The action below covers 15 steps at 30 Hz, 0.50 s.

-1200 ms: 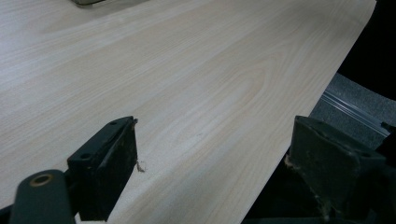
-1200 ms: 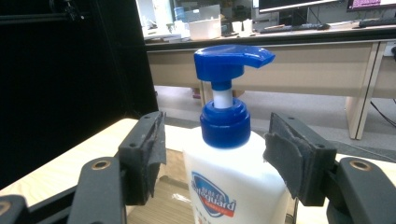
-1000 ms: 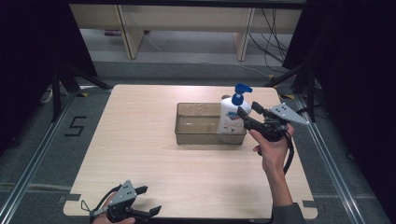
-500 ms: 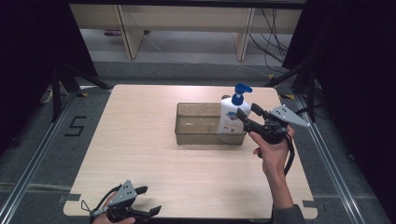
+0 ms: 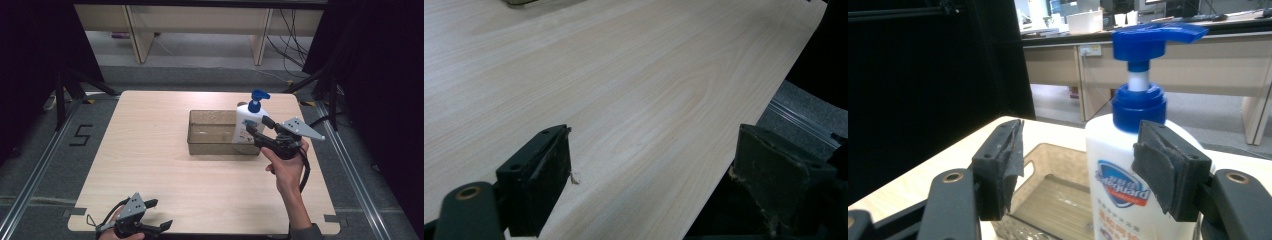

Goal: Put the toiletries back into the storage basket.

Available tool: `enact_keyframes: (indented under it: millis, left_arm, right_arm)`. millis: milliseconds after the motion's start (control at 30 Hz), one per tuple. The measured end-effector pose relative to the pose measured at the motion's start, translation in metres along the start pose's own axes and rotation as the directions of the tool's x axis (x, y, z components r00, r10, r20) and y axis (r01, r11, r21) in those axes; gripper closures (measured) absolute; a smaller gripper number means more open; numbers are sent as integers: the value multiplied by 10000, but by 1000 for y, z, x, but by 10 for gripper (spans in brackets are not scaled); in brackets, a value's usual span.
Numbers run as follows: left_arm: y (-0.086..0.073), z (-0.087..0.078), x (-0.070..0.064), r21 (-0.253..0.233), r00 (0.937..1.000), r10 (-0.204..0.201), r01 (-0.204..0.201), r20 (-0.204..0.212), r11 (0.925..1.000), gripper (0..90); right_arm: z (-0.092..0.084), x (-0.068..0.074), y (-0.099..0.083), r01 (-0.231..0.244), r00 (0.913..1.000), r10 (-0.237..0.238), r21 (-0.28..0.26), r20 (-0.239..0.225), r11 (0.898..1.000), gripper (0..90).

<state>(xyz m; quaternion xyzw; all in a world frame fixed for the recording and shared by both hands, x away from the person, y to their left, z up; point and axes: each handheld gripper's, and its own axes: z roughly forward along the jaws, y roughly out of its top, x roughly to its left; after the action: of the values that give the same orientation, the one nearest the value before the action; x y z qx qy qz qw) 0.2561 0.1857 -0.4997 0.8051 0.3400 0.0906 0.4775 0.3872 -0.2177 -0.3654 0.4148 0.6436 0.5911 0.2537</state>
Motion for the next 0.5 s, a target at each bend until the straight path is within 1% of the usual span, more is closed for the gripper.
enact_keyframes:
  millis: [33, 67, 100, 133, 167, 233, 267, 300, 333, 367, 400, 433, 467, 500]
  left_arm:
    - [0, 0, 0, 45, 10000, 51, -52, 27, 10000, 148]
    - [0, 0, 0, 20, 10000, 24, -24, 42, 10000, 148]
    - [0, 0, 0, 60, 10000, 10, -10, 2, 10000, 148]
    - [0, 0, 0, 55, 10000, 11, -11, -4, 10000, 148]
    - [0, 0, 0, 5, 10000, 10, -10, 30, 10000, 148]
    - [0, 0, 0, 57, 10000, 68, -68, 33, 10000, 148]
    - [0, 0, 0, 46, 10000, 53, -53, 15, 10000, 148]
    - [0, 0, 0, 23, 10000, 11, -12, 43, 10000, 148]
    - [0, 0, 0, 37, 10000, 15, -15, 43, 10000, 148]
    - [0, 0, 0, 60, 10000, 61, -62, 21, 10000, 148]
    - [0, 0, 0, 61, 10000, 56, -56, 29, 10000, 148]
    - [0, 0, 0, 14, 10000, 15, -15, 32, 10000, 148]
    - [0, 0, 0, 2, 10000, -9, 9, 3, 10000, 148]
    - [0, 0, 0, 6, 10000, -6, 6, -36, 10000, 148]
  right_arm:
    - [0, 0, 0, 0, 10000, 0, 0, 0, 10000, 361]
    - [0, 1, 0, -5, 9999, 5, 12, -149, 10000, 361]
    - [0, 1, -1, 167, 9998, -167, 18, -90, 9999, 359]
    - [0, 3, -1, 31, 9998, -31, -1, -171, 10000, 357]
    - [0, 3, -2, 181, 9997, -180, 16, -171, 9998, 355]
    - [0, 5, -4, 144, 9997, -142, 93, -189, 9999, 354]
    - [1, 7, -6, 38, 9994, -32, 167, -357, 9999, 353]
    - [1, 7, -6, 38, 9994, -32, 167, -357, 9999, 353]
    - [0, 9, -7, -69, 9996, 76, 258, -271, 9996, 352]
    - [1, 8, -8, 147, 9994, -137, 294, -315, 9995, 352]
    - [2, 10, -10, -2, 9989, 20, 398, -472, 9992, 351]
    - [2, 10, -10, -2, 9989, 20, 398, -472, 9992, 351]
    - [2, 9, -11, 290, 9989, -277, 337, -382, 9990, 349]
    - [3, 12, -12, 34, 9987, -17, 328, -515, 9995, 348]
